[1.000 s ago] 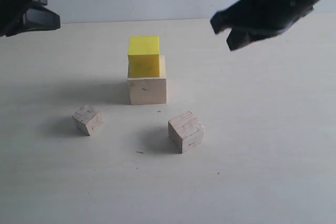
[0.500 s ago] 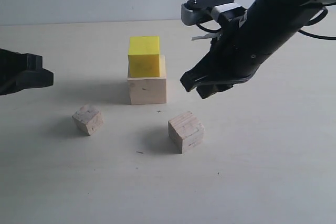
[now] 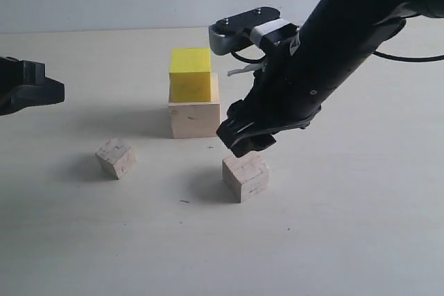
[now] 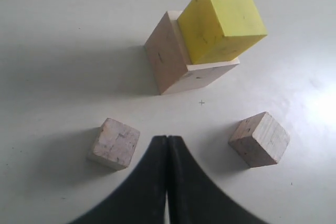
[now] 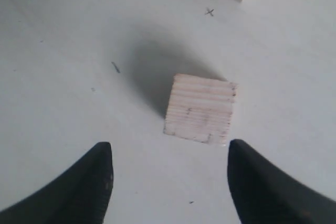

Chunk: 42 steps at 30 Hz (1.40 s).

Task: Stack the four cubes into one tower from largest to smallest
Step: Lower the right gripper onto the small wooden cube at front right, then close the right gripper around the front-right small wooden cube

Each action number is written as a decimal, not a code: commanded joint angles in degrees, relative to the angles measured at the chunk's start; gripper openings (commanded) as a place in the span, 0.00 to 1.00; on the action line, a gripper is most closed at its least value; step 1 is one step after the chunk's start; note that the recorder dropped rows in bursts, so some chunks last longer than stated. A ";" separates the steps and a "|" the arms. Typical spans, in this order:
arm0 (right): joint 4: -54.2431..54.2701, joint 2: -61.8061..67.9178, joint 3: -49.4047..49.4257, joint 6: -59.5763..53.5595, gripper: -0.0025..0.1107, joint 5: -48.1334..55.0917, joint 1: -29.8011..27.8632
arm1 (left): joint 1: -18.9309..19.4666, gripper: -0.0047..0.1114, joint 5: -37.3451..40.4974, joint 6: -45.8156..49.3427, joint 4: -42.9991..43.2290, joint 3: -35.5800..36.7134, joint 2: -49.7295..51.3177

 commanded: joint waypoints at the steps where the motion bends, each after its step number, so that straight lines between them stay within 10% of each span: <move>1: -7.13 1.69 0.39 7.30 0.56 -4.44 0.35 | -0.34 0.04 0.49 0.43 -0.27 0.18 -0.50; 42: 0.16 13.45 0.39 8.56 0.56 -7.22 0.35 | -0.34 0.04 1.33 0.67 -0.27 0.18 -0.50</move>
